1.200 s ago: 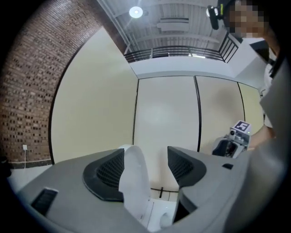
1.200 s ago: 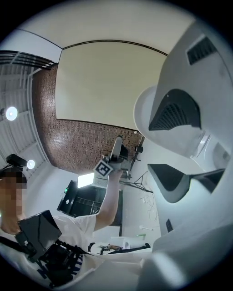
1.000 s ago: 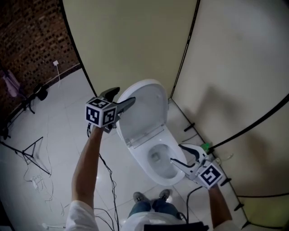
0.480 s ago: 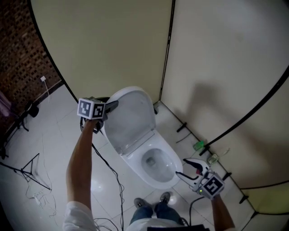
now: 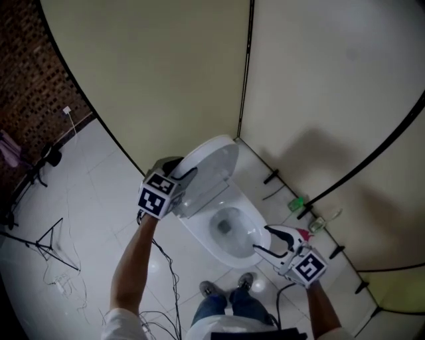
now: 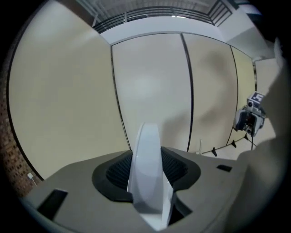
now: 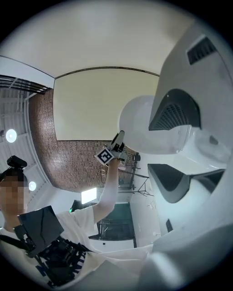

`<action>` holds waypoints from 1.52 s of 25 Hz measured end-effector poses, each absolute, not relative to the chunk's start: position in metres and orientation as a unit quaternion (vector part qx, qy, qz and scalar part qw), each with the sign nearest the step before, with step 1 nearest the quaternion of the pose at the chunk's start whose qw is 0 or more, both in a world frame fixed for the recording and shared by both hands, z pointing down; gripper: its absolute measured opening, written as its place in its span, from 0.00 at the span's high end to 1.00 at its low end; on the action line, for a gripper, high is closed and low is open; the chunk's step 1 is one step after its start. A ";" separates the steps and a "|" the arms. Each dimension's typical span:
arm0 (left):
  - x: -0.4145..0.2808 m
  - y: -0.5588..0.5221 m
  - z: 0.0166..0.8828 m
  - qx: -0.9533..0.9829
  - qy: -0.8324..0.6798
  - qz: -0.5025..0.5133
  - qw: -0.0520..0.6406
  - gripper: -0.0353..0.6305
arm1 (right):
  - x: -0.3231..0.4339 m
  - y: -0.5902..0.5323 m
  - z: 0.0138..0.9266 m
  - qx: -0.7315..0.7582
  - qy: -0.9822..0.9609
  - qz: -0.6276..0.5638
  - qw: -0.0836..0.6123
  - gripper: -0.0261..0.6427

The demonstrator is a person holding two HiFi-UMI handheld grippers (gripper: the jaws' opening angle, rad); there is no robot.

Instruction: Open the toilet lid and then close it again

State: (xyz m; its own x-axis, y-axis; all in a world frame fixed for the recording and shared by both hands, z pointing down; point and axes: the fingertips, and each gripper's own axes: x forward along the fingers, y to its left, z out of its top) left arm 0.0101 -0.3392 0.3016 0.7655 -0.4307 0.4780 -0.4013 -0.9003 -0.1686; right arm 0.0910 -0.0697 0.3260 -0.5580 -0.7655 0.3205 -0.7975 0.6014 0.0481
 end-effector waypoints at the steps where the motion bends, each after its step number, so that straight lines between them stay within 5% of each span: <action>1: 0.016 -0.315 0.305 -0.939 0.217 -0.261 0.044 0.67 | 0.091 -0.066 0.329 0.447 -0.880 0.055 0.153 0.62; 23: 0.099 -0.033 0.467 -0.928 0.116 -0.211 0.285 0.65 | 0.136 0.061 0.447 0.610 -0.770 0.165 0.091 0.62; 38: 0.128 0.078 0.686 -0.908 -0.025 -0.283 0.308 0.64 | 0.144 0.061 0.552 0.626 -0.757 0.154 0.109 0.62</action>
State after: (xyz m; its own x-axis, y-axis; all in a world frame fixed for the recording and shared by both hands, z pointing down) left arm 0.1276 0.0782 0.6861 0.8385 -0.1278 0.5298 0.2204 -0.8095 -0.5441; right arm 0.1437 0.0614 0.5516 -0.1936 -0.9134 0.3580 -0.9807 0.1698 -0.0969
